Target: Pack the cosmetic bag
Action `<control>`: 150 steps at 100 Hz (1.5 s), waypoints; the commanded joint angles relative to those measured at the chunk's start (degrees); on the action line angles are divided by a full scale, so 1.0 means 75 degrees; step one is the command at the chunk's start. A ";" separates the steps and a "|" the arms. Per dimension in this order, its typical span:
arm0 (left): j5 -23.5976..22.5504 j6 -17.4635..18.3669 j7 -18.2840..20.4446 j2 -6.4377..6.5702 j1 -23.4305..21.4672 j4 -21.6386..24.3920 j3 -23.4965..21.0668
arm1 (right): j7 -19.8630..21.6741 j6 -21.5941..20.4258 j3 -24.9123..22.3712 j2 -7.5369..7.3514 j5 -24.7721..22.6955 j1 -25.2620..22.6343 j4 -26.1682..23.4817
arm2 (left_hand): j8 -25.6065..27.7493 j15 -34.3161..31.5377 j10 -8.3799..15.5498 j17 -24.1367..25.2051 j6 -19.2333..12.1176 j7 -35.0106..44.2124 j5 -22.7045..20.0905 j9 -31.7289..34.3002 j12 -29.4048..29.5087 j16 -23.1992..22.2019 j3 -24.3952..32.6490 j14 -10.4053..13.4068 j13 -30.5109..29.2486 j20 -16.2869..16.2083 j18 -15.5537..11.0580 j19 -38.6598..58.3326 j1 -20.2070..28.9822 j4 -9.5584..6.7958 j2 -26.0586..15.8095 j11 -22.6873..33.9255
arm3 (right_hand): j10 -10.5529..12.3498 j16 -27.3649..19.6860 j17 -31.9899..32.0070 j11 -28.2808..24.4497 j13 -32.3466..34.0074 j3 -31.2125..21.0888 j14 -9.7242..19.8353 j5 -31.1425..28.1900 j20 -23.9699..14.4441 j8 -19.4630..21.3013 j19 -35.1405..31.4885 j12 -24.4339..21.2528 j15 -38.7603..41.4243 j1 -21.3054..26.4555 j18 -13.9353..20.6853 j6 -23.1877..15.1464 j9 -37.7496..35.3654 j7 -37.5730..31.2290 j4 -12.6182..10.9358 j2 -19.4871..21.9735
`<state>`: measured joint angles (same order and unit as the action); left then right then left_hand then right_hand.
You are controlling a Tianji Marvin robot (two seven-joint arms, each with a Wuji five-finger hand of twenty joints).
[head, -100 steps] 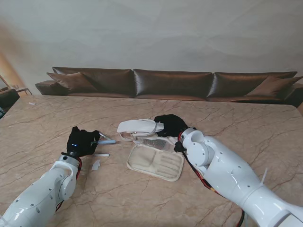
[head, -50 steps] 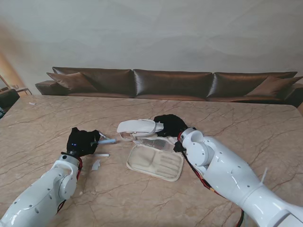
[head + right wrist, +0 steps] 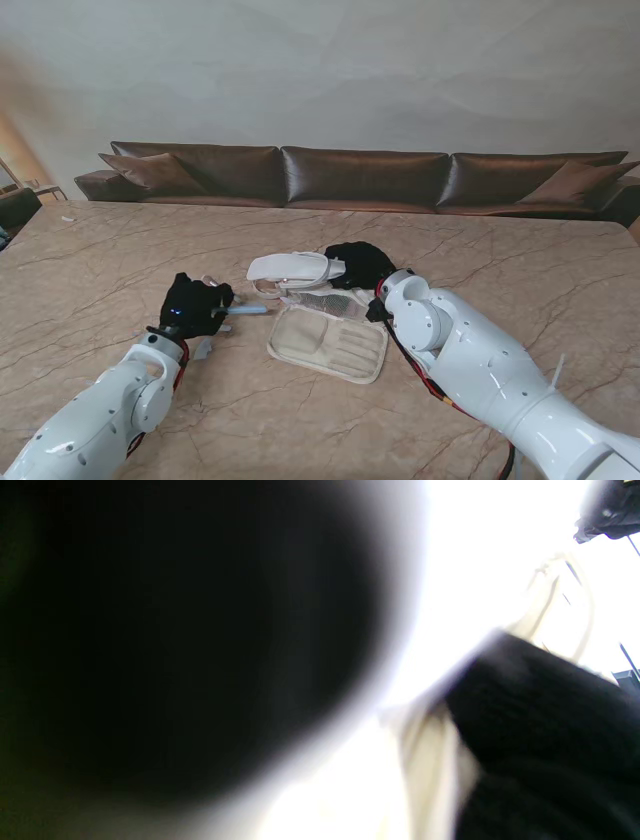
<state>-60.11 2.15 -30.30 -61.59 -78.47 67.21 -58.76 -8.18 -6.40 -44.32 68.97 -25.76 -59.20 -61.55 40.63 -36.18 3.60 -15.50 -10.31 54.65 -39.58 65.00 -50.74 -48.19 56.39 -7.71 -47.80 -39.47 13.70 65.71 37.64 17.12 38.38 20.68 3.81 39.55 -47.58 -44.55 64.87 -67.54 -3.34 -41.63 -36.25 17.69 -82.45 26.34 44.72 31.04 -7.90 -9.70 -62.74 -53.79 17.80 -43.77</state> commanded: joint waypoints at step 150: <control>0.1009 -0.0055 0.0245 -0.0650 0.2090 -0.1132 0.3568 | 0.0130 -0.0093 -0.0098 0.0055 0.0146 -0.0206 -0.0262 | 0.0283 -0.0073 0.0091 0.0028 -0.1008 0.0392 -0.0621 0.0321 -0.0257 -0.0213 0.0584 -0.0043 -0.0124 -0.0319 -0.0272 -0.0160 0.0475 -0.0384 -0.0132 0.0055 | 0.0311 0.0020 -0.0269 -0.0081 0.0589 -0.0363 0.0121 -0.0400 0.0069 -0.0070 -0.0431 0.0031 0.0285 0.0515 -0.0049 -0.1191 -0.0447 -0.0701 -0.0042 0.0469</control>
<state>-52.46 0.95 -28.59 -65.85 -62.60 58.17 -32.36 -7.56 -6.61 -45.31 68.90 -24.84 -60.15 -62.51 40.67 -36.17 3.29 -15.62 -10.32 53.78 -40.61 65.14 -51.72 -48.85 56.38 -7.71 -47.80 -40.74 12.81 64.48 37.64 17.12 38.95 20.67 3.55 39.55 -47.66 -44.54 64.90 -67.54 -3.64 -41.64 -36.12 17.66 -82.82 26.30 44.72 31.04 -7.94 -9.70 -62.78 -54.06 17.81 -43.77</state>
